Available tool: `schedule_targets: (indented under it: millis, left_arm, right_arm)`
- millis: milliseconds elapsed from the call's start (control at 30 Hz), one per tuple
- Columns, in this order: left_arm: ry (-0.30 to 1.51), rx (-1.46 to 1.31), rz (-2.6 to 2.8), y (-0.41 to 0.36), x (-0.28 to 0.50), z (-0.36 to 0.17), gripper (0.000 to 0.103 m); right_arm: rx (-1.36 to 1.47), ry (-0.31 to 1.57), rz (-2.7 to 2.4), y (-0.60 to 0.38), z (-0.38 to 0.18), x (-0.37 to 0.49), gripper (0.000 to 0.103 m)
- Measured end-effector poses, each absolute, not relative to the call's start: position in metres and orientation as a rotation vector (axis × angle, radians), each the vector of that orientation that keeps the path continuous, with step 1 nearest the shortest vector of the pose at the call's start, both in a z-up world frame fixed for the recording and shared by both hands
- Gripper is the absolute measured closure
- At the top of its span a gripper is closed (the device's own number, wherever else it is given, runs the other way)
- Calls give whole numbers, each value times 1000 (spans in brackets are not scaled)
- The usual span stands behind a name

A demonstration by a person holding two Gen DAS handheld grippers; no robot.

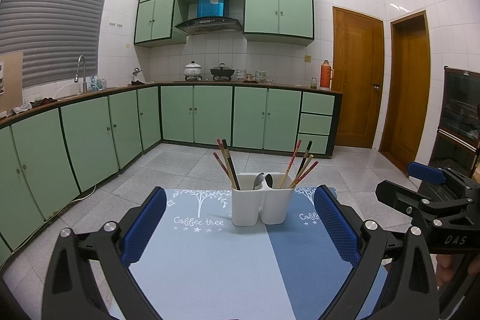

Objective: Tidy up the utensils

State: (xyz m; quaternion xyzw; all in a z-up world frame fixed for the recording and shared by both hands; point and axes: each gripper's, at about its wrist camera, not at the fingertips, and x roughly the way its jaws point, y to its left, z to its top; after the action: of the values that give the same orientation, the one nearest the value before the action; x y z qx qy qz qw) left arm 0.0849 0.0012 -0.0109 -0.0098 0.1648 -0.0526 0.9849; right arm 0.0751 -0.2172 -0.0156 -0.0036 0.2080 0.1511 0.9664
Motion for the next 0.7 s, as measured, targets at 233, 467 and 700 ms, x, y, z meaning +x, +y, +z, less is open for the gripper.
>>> schedule_targets:
  millis: [233, 467, 700]
  left_arm:
    - [331, -19, -106, 1, 85, -11, 6]
    - [331, -21, -106, 2, 85, -11, 6]
    - [334, -22, -103, 4, 84, -13, 6]
  right_arm:
    - [-8, 422, 306, -217, -16, 75, 6]
    - [-8, 422, 305, -218, -16, 75, 6]
    - [-9, 423, 304, -218, -16, 75, 5]
